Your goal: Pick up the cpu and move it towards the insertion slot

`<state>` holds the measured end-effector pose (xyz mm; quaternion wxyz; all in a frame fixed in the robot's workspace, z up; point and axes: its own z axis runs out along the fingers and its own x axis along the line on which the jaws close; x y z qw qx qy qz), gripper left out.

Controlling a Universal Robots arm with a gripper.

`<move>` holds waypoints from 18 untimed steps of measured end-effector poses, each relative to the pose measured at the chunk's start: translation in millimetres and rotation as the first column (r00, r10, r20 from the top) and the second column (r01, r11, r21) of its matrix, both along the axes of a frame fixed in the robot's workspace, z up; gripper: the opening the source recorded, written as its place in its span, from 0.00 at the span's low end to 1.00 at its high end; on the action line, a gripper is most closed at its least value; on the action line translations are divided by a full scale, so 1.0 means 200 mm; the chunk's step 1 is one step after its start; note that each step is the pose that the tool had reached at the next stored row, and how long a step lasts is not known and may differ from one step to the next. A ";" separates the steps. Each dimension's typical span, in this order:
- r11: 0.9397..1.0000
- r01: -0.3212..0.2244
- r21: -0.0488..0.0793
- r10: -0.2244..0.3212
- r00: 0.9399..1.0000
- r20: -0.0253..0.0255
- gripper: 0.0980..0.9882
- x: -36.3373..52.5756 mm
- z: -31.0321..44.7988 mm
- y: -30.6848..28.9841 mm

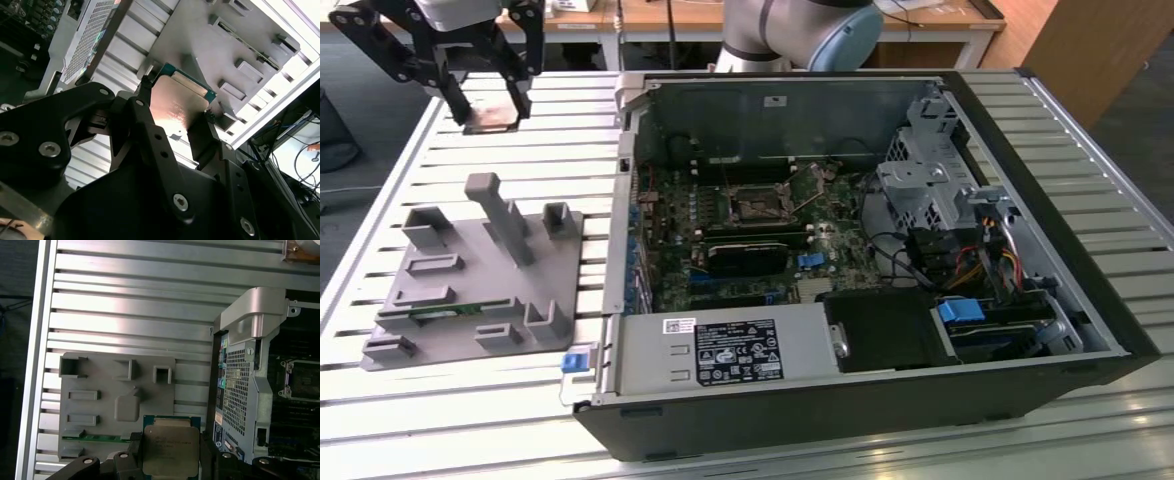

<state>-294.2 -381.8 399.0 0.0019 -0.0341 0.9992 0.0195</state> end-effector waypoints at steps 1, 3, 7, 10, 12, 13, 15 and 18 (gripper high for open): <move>1.000 0.000 0.000 0.000 1.000 0.000 0.50 0.008 0.000 0.001; 1.000 0.000 0.000 0.000 1.000 0.000 0.50 0.025 0.000 0.002; 1.000 0.000 0.000 0.000 1.000 0.000 0.50 0.059 -0.001 0.006; 1.000 0.000 0.000 0.000 1.000 0.000 0.50 0.091 -0.001 0.008; 1.000 0.000 0.000 0.000 1.000 0.000 0.50 0.114 -0.001 0.009; 1.000 0.000 0.000 0.000 1.000 0.000 0.50 0.125 -0.001 0.009; 1.000 0.000 0.000 0.000 1.000 0.000 0.50 0.148 -0.002 0.011; 1.000 0.000 0.000 0.000 1.000 0.000 0.50 0.184 -0.002 0.014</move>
